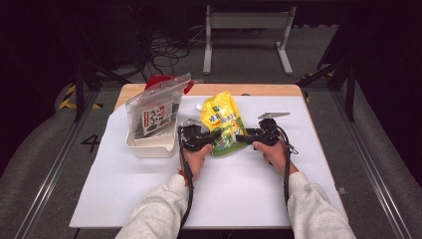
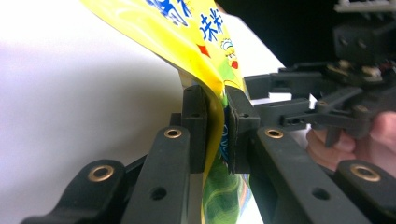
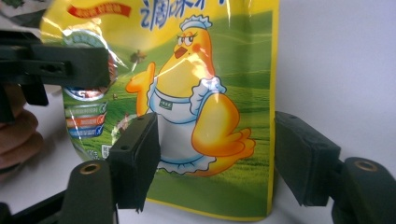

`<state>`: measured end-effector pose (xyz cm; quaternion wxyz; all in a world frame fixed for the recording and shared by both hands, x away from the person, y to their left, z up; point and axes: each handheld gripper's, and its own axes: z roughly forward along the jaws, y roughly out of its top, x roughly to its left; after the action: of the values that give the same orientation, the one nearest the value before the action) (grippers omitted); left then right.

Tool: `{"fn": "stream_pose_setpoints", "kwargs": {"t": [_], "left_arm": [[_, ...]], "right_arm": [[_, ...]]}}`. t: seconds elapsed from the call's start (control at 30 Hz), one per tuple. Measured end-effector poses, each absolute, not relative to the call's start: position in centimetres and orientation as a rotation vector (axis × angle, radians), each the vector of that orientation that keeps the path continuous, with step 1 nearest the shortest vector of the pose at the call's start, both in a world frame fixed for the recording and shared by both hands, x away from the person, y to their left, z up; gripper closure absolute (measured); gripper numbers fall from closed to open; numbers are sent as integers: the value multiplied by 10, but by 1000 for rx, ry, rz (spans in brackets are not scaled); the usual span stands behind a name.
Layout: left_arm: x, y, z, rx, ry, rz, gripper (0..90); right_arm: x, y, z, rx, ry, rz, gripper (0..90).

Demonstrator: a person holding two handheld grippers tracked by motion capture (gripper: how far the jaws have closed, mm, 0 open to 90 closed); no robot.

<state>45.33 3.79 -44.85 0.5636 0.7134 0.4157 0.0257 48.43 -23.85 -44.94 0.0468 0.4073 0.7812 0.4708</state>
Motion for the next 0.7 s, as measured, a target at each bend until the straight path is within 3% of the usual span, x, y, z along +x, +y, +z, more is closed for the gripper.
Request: {"fn": "stream_pose_setpoints", "kwargs": {"t": [0.2, 0.33, 0.47, 0.57, 0.7], "left_arm": [[426, 29, -435, 1771, 765, 169, 819], [416, 27, -432, 1830, 678, 184, 817], [410, 28, -427, 1906, 596, 214, 797], [410, 27, -424, 1910, 583, 224, 643], [410, 27, -422, 1880, 584, 236, 652]], "right_arm": [[467, -252, -439, 1140, 2348, 1510, 285], [458, -259, -433, 1058, 2359, 1574, 354], [451, -258, -430, 987, 2381, 1544, 369], [443, -256, -429, 914, 2391, 1528, 429], [440, -253, -429, 899, 2396, 1508, 421]]}}
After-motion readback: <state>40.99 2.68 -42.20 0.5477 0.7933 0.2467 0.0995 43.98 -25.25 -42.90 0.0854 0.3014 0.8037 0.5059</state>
